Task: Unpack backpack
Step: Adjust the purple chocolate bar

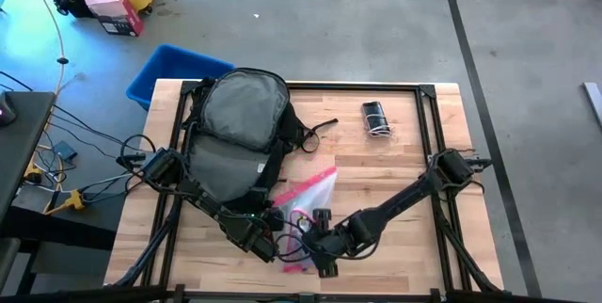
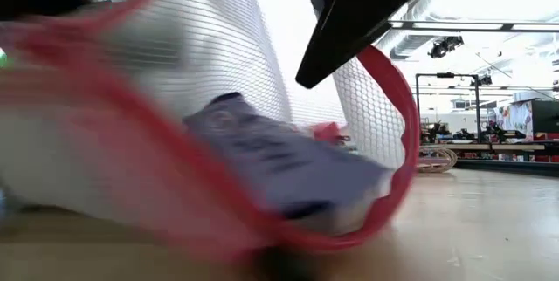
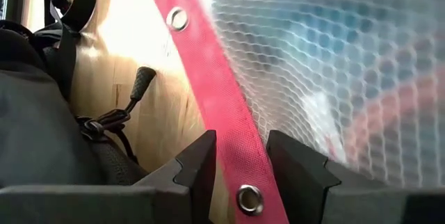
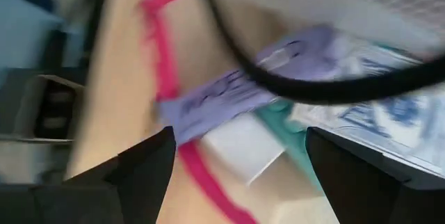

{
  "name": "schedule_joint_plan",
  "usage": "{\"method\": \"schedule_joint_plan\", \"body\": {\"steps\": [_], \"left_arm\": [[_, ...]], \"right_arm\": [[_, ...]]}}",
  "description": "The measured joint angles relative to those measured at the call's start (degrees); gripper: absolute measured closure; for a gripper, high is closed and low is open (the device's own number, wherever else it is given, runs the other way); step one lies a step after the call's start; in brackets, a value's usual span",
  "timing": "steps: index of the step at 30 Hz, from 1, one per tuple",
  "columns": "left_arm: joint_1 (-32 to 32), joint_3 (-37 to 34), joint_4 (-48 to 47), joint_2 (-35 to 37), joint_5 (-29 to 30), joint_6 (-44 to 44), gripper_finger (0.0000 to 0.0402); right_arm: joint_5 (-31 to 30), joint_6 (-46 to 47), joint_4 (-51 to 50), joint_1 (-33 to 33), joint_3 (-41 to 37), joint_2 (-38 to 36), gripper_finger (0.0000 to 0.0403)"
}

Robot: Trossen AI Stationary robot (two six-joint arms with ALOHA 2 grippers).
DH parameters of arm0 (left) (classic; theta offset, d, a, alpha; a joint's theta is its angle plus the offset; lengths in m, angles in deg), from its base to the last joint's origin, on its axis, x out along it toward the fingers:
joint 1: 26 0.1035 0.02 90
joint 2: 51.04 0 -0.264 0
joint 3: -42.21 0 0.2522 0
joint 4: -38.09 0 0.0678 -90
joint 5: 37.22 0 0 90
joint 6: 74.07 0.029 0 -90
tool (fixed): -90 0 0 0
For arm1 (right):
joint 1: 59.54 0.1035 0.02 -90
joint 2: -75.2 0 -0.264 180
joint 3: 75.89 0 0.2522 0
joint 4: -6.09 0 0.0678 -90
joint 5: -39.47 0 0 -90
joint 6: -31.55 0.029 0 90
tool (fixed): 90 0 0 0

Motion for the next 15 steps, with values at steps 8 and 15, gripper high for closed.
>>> {"method": "schedule_joint_plan", "body": {"steps": [8, 15], "left_arm": [[0.00, 0.00, 0.09, 0.00, -0.08, -0.60, 0.0284], [-3.80, 3.43, -4.63, 3.05, 11.19, -0.44, 0.0284]], "right_arm": [[6.16, 2.51, 4.07, 0.92, -0.09, -2.93, 0.0096], [1.31, 1.84, 1.22, 3.12, -0.04, -5.35, 0.0096]]}}
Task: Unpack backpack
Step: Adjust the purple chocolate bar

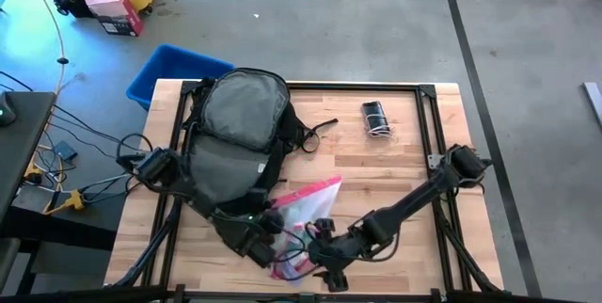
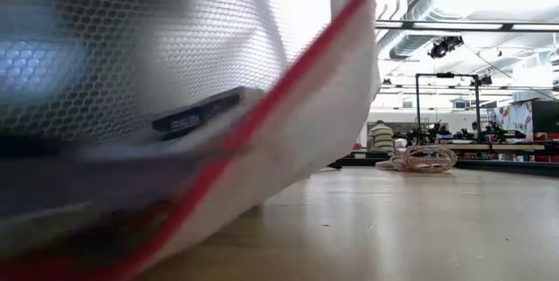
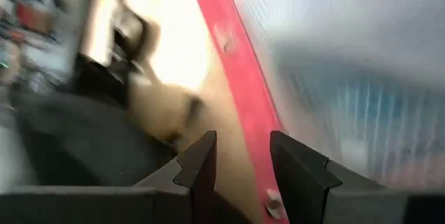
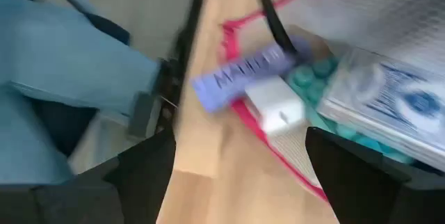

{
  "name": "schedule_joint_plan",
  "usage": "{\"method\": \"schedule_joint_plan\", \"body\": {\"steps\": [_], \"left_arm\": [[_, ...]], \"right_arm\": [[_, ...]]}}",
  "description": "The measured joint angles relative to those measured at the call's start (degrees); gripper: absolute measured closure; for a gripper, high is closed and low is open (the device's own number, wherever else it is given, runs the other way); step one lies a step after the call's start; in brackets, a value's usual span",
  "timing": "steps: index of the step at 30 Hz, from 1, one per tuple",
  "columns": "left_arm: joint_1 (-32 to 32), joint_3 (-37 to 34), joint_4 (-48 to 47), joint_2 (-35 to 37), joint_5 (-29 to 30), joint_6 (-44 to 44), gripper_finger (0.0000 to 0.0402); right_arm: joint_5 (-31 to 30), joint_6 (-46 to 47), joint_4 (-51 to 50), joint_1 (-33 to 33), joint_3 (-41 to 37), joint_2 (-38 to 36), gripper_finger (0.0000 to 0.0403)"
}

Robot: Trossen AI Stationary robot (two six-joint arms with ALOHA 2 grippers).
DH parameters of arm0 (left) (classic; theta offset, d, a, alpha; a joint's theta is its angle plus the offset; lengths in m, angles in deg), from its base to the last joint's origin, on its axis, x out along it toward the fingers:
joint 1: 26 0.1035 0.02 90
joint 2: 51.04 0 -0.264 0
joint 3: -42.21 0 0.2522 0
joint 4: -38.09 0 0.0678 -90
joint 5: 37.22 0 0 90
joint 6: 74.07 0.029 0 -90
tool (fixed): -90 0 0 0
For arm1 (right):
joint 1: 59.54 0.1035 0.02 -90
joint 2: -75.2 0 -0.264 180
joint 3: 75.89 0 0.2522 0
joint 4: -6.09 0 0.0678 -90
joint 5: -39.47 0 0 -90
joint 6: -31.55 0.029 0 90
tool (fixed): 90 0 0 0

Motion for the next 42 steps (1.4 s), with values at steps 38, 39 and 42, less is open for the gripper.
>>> {"method": "schedule_joint_plan", "body": {"steps": [38, 39, 42], "left_arm": [[10.63, 0.96, 27.29, 4.23, -13.42, 27.22, 0.0213], [10.53, 0.96, 27.27, 4.23, -12.99, 27.26, 0.0213], [10.30, 0.96, 27.14, 4.23, -12.39, 27.33, 0.0213]], "right_arm": [[-2.40, 7.17, -28.11, -10.33, 0.02, 5.22, 0.0134], [-2.40, 7.16, -28.23, -10.32, 0.02, 5.22, 0.0156], [-2.34, 7.47, -28.43, -10.25, 0.02, 5.22, 0.0238]]}}
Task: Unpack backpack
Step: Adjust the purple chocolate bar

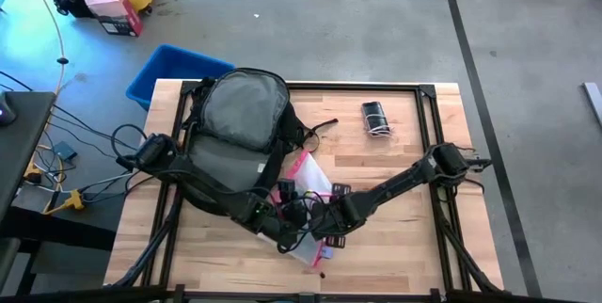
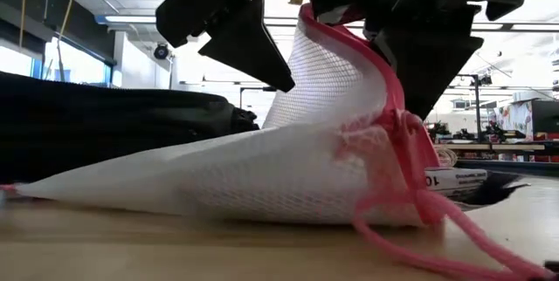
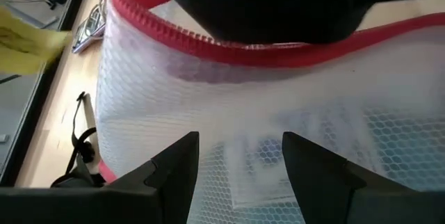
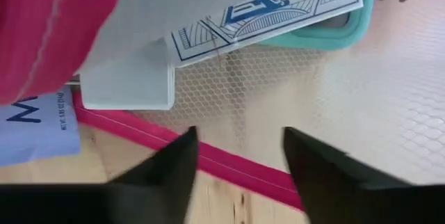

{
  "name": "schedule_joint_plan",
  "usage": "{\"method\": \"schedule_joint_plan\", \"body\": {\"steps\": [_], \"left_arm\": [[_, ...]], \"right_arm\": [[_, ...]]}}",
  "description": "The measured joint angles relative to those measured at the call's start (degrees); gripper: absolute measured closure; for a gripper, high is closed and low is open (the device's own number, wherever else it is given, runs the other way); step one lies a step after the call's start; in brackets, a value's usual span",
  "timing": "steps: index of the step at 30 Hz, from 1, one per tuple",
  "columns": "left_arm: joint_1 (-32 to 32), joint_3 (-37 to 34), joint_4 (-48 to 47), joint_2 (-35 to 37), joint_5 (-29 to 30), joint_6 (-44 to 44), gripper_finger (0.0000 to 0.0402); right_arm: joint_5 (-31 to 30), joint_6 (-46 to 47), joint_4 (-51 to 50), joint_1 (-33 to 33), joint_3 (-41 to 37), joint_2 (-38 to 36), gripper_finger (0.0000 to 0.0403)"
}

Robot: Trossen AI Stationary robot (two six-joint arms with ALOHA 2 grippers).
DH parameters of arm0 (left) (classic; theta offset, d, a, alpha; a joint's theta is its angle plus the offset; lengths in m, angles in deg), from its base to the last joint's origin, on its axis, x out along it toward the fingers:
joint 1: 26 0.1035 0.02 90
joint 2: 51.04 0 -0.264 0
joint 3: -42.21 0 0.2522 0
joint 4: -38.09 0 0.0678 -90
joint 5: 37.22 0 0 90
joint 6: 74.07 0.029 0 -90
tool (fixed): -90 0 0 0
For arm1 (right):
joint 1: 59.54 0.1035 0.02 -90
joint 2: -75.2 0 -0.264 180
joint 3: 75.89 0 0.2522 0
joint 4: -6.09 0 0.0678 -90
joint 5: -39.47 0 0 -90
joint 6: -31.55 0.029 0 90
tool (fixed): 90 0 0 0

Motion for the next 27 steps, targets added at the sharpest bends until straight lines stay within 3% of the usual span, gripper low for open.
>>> {"method": "schedule_joint_plan", "body": {"steps": [4, 6, 17, 25, 27], "left_arm": [[0.04, 0.00, -0.66, 0.00, 0.13, -0.66, 0.0213], [0.04, 0.00, -1.19, 0.00, 0.11, -1.04, 0.0213], [-0.05, 0.00, -4.17, 0.00, 0.16, -2.93, 0.0213], [-0.68, 0.00, -7.09, 0.16, 1.19, -4.02, 0.0213], [-1.46, 0.00, -8.49, 0.73, 1.53, -4.23, 0.0213]], "right_arm": [[0.00, -0.33, -0.13, 0.05, 0.00, 0.00, 0.0364], [0.17, -1.37, -0.13, 0.09, 0.00, 0.00, 0.0391], [8.42, -6.22, 0.62, 0.87, -0.07, -1.88, 0.0403], [-10.05, 9.90, 2.27, 12.51, -0.06, -4.83, 0.0403], [-11.17, 12.87, 6.28, 15.56, 0.00, -3.89, 0.0402]]}}
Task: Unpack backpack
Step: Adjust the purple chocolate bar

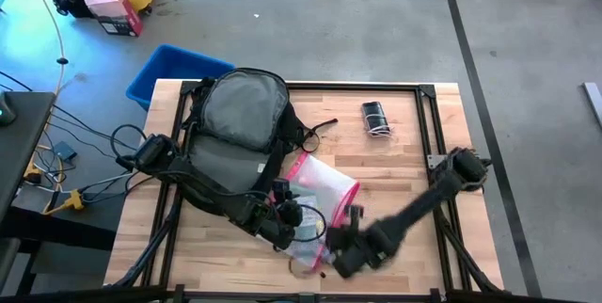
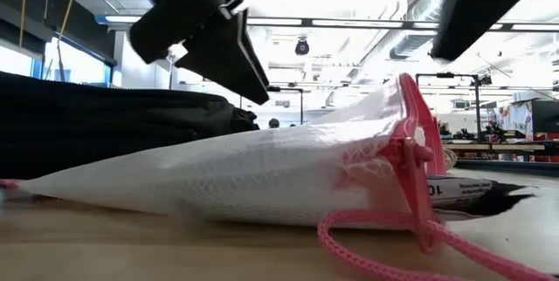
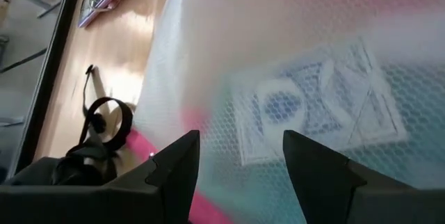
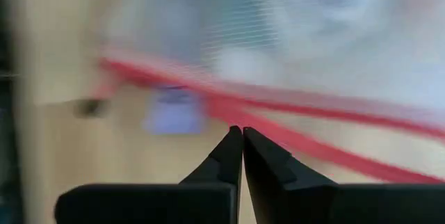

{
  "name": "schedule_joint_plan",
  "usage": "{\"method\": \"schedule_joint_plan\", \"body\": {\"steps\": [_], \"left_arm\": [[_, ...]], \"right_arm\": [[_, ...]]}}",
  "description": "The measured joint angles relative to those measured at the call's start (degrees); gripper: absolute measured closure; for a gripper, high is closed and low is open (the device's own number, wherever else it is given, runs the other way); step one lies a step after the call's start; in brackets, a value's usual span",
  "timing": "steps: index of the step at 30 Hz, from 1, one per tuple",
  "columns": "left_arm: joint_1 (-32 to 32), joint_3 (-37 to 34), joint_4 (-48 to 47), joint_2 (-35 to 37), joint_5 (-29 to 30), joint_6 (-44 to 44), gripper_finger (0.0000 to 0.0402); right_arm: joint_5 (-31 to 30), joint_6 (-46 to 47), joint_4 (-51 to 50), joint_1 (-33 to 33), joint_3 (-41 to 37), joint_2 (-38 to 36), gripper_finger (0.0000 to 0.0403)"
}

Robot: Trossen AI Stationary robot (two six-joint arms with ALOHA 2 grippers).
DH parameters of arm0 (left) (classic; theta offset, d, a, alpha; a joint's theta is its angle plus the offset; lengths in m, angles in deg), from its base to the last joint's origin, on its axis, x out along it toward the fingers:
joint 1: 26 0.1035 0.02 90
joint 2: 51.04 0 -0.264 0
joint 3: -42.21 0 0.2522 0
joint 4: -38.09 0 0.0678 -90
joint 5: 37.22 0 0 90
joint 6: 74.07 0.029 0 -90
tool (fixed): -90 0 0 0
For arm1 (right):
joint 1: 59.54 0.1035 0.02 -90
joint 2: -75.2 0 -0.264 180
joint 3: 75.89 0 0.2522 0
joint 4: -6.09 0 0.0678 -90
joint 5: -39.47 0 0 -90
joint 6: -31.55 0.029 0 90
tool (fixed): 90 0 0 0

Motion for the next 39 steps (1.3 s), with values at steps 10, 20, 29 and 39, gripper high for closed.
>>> {"method": "schedule_joint_plan", "body": {"steps": [10, 20, 29, 39], "left_arm": [[-6.72, 0.15, -8.80, 4.01, 0.61, -11.63, 0.0213], [-9.91, 0.11, -12.17, 3.68, 2.78, -17.32, 0.0213], [-9.94, 0.09, -12.31, 3.68, 2.78, -17.71, 0.0213], [-9.91, 0.07, -12.52, 3.68, 2.69, -17.80, 0.0213]], "right_arm": [[-0.50, -5.72, 11.74, 2.50, 0.00, 8.37, 0.0294], [7.94, -7.93, 11.19, -1.91, 0.00, 8.67, 0.0185], [12.96, -6.27, 11.88, -5.28, 0.02, 9.34, 0.0183], [22.74, -5.42, 12.51, -8.23, 0.27, 11.55, 0.0211]]}}
